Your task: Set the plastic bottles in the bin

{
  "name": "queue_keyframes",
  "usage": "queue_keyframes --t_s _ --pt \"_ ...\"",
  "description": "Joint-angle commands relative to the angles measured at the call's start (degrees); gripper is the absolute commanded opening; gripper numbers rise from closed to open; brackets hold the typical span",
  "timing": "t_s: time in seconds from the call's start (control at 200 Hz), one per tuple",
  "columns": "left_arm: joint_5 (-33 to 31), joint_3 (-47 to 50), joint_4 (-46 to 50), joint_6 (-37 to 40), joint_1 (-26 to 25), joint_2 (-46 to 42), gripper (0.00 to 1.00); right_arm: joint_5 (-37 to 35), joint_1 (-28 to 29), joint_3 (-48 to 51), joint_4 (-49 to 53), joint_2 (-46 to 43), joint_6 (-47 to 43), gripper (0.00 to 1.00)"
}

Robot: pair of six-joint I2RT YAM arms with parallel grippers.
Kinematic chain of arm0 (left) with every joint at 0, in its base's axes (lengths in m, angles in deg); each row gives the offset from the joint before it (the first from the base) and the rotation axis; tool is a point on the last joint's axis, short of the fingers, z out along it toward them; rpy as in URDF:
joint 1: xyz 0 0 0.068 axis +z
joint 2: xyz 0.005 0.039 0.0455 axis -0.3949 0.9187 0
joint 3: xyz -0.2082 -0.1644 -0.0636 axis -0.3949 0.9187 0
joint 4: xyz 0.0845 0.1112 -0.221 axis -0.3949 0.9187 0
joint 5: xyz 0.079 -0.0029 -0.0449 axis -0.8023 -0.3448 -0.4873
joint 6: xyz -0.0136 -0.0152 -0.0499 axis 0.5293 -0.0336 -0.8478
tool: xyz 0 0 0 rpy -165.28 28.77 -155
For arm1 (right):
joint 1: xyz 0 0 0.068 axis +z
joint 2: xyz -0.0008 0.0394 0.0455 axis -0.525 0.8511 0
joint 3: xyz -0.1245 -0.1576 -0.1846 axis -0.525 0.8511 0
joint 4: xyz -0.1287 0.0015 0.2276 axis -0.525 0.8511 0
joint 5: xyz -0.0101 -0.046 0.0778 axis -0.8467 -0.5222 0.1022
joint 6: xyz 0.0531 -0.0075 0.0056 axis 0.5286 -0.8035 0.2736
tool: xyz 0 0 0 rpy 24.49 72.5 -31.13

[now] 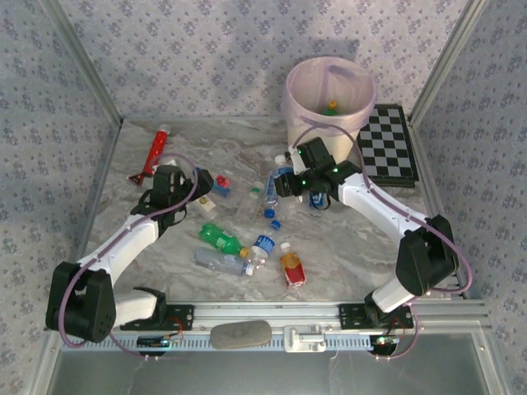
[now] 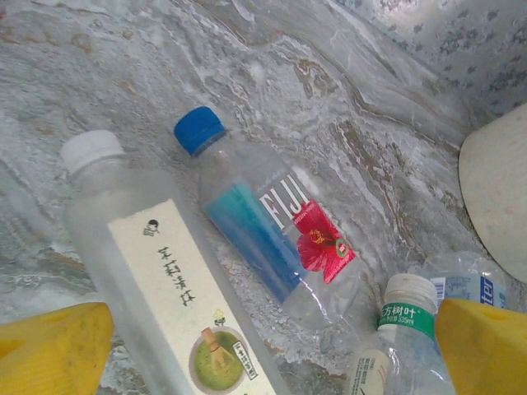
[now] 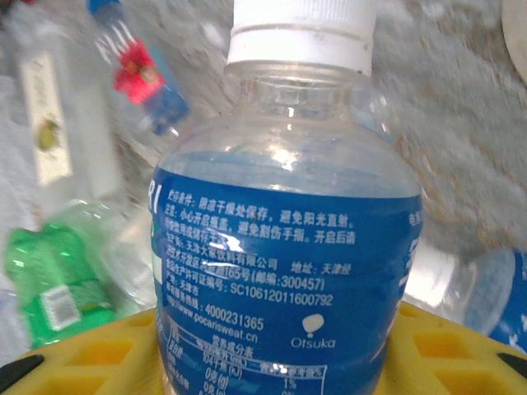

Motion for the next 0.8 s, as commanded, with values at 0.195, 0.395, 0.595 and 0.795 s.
queue_keyframes --t_s 0.195,0.395,0.595,0.795 --pt "-1.7 2.8 -0.8 -0.8 1.0 -5.6 1.0 6.2 -5.4 -19.2 -8.0 1.5 -3.0 0.5" --pt "-2.4 3.9 0.3 0.2 1.0 -7.7 1.0 0.1 -8.4 -29.6 -10.6 4.1 -5.3 0.5" --pt "-2.5 4.4 0.7 1.1 1.0 -9.0 1.0 -8.8 -10.9 -36.1 -12.3 7.4 -8.0 0.5" --pt "-2.6 4.6 1.2 1.7 1.0 -9.8 1.0 -16.6 -13.1 -40.8 -11.5 12.1 -12.2 0.49"
